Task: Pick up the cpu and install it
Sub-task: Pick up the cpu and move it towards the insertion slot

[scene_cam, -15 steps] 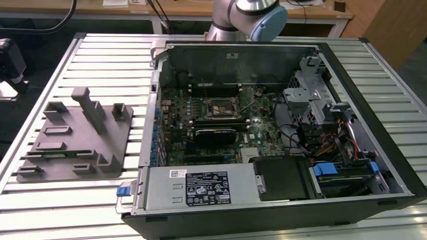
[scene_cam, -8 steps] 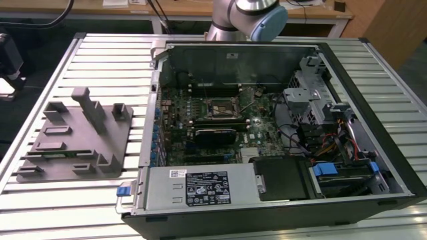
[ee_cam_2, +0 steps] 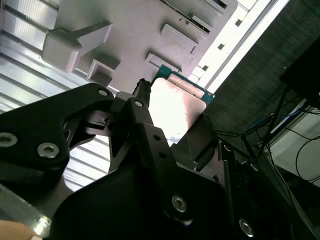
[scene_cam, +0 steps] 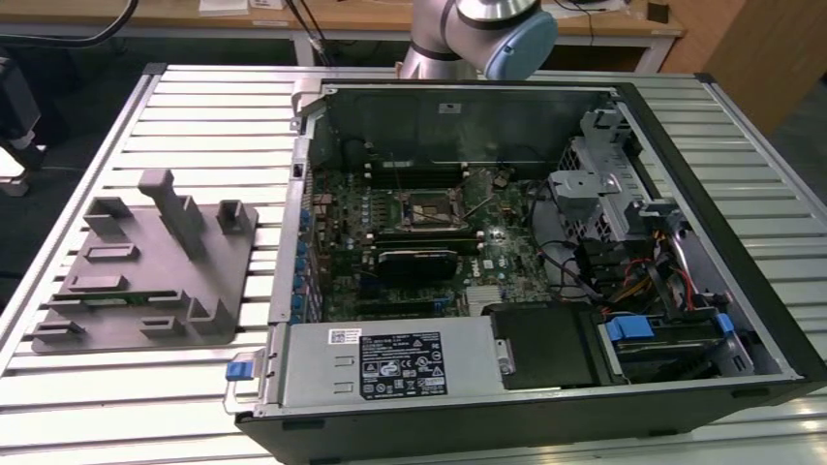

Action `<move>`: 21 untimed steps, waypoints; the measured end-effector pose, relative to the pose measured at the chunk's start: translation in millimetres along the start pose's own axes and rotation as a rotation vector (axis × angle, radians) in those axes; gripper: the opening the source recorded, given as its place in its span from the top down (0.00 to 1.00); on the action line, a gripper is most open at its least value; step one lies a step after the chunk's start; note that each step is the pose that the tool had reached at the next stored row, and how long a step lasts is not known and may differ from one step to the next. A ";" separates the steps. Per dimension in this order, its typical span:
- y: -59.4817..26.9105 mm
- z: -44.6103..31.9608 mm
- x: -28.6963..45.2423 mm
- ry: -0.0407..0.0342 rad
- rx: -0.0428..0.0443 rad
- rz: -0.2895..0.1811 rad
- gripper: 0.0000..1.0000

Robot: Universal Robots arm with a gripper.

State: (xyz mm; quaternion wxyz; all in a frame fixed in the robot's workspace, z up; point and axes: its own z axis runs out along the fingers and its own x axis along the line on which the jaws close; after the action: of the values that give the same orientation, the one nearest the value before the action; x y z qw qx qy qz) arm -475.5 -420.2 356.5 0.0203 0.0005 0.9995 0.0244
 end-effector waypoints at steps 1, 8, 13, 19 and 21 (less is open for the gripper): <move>0.0 -0.2 0.0 0.0003 0.0001 0.000 0.46; 0.0 -0.1 -5.5 0.0004 0.0002 0.000 0.46; 0.0 0.4 -13.7 0.0003 0.0001 0.000 0.46; 0.0 0.8 -23.6 0.0002 0.0001 0.000 0.46; 0.0 0.9 -26.4 0.0002 0.0001 0.000 0.46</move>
State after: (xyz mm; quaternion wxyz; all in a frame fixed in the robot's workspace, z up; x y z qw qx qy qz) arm -449.0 -420.2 356.7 0.0202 0.0005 0.9995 0.0244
